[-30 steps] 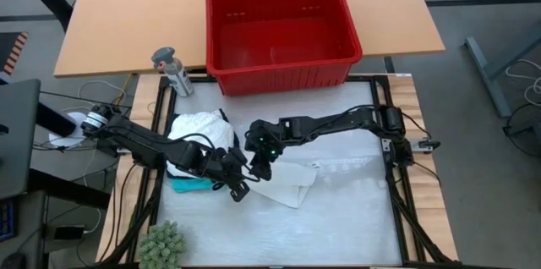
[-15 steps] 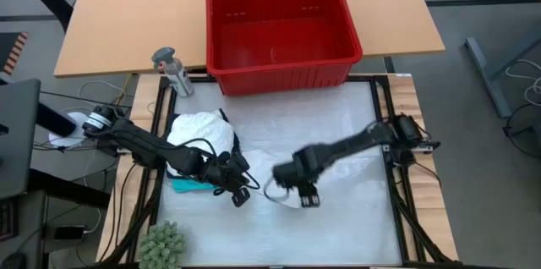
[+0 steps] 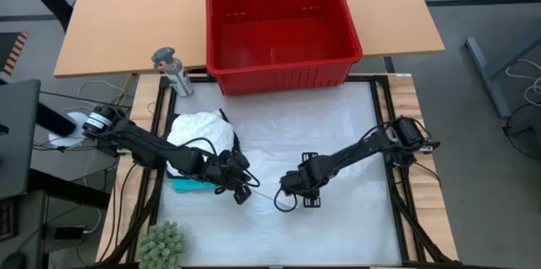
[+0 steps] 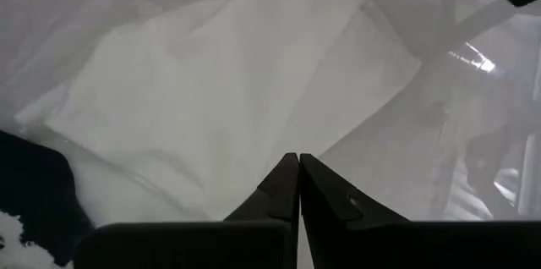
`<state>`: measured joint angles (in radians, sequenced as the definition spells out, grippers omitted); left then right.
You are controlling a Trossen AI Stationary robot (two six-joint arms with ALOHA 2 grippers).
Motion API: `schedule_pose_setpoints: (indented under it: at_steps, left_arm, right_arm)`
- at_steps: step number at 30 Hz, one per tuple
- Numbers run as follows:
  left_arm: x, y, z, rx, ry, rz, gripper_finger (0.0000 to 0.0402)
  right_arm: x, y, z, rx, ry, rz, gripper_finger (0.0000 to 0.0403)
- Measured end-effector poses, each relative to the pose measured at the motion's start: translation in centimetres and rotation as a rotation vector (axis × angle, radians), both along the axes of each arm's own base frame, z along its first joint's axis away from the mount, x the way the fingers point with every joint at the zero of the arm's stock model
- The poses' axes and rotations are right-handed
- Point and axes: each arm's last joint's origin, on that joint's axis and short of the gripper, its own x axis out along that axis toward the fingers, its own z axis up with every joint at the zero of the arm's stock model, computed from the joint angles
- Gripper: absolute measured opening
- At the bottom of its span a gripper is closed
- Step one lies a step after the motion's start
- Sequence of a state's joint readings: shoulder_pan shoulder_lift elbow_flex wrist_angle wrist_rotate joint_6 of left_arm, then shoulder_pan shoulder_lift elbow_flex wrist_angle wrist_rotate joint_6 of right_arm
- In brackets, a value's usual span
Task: Fold laundry
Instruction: Fold the white shorts
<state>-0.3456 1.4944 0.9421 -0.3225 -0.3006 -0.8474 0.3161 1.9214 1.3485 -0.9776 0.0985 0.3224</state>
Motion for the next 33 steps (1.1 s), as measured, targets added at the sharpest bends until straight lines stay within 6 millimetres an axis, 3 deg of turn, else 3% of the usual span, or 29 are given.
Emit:
schedule_pose_setpoints:
  at_steps: [7,16,22,33]
  left_arm:
    - [0.0,0.0,0.0,-0.004,-0.001,0.005,0.0]
    - [0.0,0.0,0.0,-0.004,-0.007,0.021,0.0]
    - [0.4,0.0,0.4,-0.018,-0.066,0.043,0.0]
    - [0.9,1.1,0.6,0.006,-0.105,0.11,0.0]
  right_arm:
    - [-0.2,0.5,-1.1,0.054,-0.024,0.004,0.0188]
    - [-0.2,0.5,-0.6,0.045,0.002,0.029,0.0021]
    - [0.1,0.6,0.6,0.051,0.009,0.044,0.0025]
    - [2.2,2.7,5.2,0.235,-0.114,0.275,0.0023]
